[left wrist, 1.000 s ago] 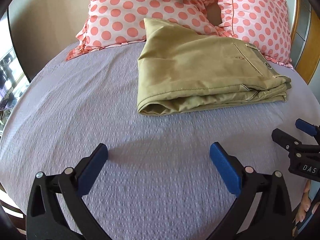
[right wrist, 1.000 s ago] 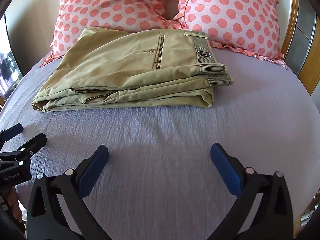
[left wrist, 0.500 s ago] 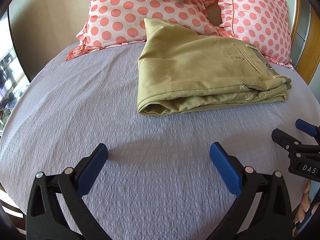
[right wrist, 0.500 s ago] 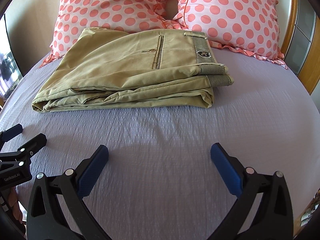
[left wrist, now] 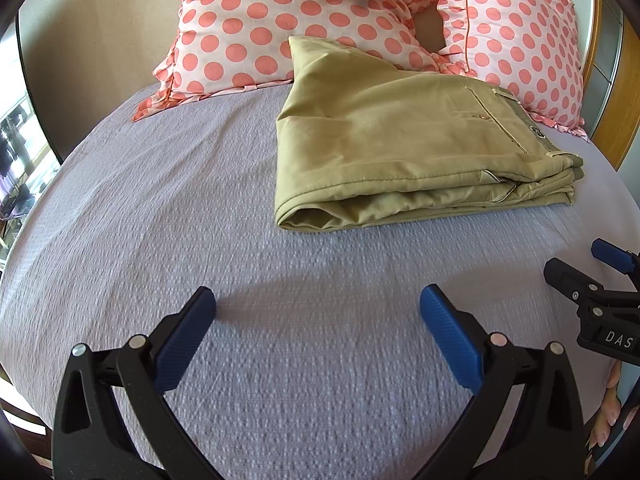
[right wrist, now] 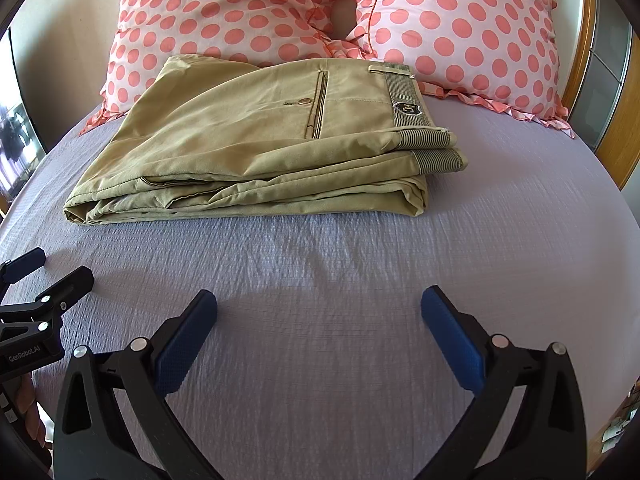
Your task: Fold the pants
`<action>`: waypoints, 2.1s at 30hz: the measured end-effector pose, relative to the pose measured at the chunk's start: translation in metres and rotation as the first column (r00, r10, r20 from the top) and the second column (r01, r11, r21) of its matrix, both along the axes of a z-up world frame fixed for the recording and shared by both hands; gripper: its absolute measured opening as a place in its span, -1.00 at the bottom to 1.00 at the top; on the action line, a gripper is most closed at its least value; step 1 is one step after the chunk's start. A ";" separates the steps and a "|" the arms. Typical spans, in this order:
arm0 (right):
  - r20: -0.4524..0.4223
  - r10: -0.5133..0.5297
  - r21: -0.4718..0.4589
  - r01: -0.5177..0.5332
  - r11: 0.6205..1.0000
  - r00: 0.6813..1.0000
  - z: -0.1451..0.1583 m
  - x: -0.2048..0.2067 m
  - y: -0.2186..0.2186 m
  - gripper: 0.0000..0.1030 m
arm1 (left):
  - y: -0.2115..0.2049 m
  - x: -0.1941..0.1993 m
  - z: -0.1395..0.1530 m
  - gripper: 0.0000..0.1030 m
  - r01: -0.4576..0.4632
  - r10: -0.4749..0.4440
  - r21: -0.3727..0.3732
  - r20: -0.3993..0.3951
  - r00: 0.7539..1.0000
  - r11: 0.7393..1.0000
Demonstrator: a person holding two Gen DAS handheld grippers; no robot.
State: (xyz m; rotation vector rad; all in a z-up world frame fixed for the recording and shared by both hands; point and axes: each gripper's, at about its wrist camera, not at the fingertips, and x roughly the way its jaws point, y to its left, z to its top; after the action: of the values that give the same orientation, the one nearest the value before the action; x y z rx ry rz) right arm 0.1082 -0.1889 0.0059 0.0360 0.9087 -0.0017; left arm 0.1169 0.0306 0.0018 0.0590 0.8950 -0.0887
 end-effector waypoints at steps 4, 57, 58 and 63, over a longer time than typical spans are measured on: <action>0.000 0.000 0.000 0.000 1.000 1.000 0.000 0.000 0.000 0.97 | 0.000 0.000 0.000 0.97 0.000 0.000 0.000 0.000 1.000 1.000; 0.001 -0.001 0.000 0.001 1.000 1.000 0.001 0.000 0.003 0.97 | 0.001 0.003 0.000 0.97 -0.005 0.005 -0.002 -0.015 1.000 1.000; 0.001 -0.001 0.001 0.001 1.000 1.000 0.000 0.000 0.003 0.97 | 0.001 0.003 0.000 0.97 -0.006 0.006 -0.003 -0.015 1.000 1.000; 0.001 -0.001 0.001 0.001 1.000 1.000 0.001 0.000 0.003 0.97 | 0.000 0.002 0.000 0.97 -0.007 0.007 -0.003 -0.011 1.000 1.000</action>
State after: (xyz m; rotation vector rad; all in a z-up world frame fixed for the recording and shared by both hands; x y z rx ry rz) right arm 0.1086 -0.1860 0.0065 0.0374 0.9077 -0.0023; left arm 0.1191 0.0311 0.0020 0.0525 0.9063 -0.0834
